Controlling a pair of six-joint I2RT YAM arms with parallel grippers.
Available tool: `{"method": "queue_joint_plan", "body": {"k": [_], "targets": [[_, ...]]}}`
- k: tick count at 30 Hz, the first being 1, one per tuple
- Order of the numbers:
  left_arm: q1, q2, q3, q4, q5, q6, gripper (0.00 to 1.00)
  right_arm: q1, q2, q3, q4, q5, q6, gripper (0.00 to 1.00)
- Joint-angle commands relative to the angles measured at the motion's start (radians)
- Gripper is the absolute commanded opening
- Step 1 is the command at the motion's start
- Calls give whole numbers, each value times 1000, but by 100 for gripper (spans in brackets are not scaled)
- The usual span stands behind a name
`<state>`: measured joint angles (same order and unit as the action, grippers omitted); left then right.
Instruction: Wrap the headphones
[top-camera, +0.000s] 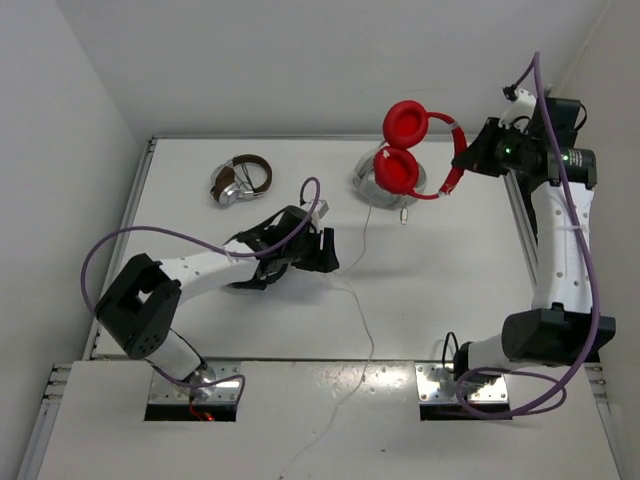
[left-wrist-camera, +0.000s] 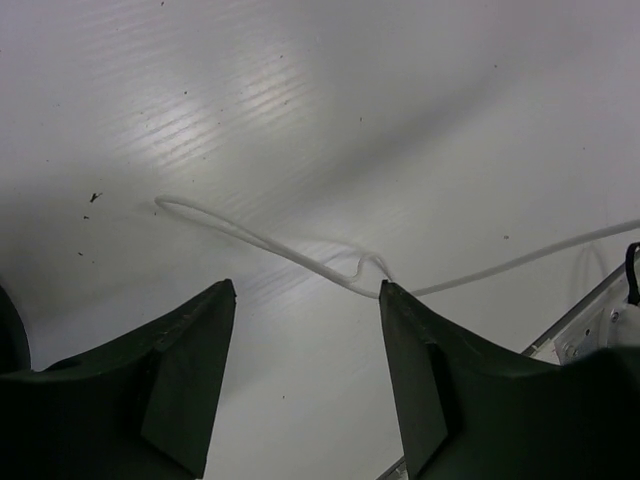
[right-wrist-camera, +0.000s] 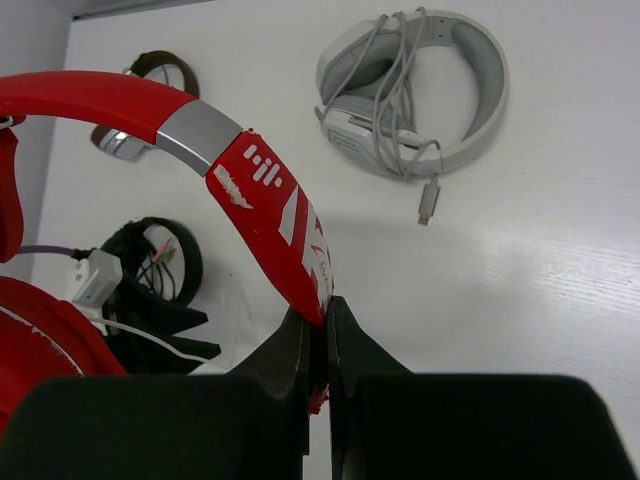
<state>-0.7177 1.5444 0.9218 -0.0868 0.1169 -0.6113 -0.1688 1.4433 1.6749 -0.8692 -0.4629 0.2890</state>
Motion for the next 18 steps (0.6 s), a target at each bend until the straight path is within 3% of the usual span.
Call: {"method": "queue_joint_plan", "body": {"k": [1, 6, 10, 14, 18], "targets": [[14, -75, -27, 30, 15, 34, 65, -61, -40, -10, 94, -210, 62, 0], [44, -96, -9, -2, -43, 238, 79, -31, -40, 34, 18, -270, -62, 0], [121, -147, -27, 7, 48, 335, 85, -12, -31, 59, -54, -327, -145, 0], [143, -245, -96, 25, 130, 381, 93, -32, -31, 30, -7, -324, -96, 0], [52, -312, -152, -16, 139, 340, 91, -89, -63, -52, 125, -335, 59, 0]]}}
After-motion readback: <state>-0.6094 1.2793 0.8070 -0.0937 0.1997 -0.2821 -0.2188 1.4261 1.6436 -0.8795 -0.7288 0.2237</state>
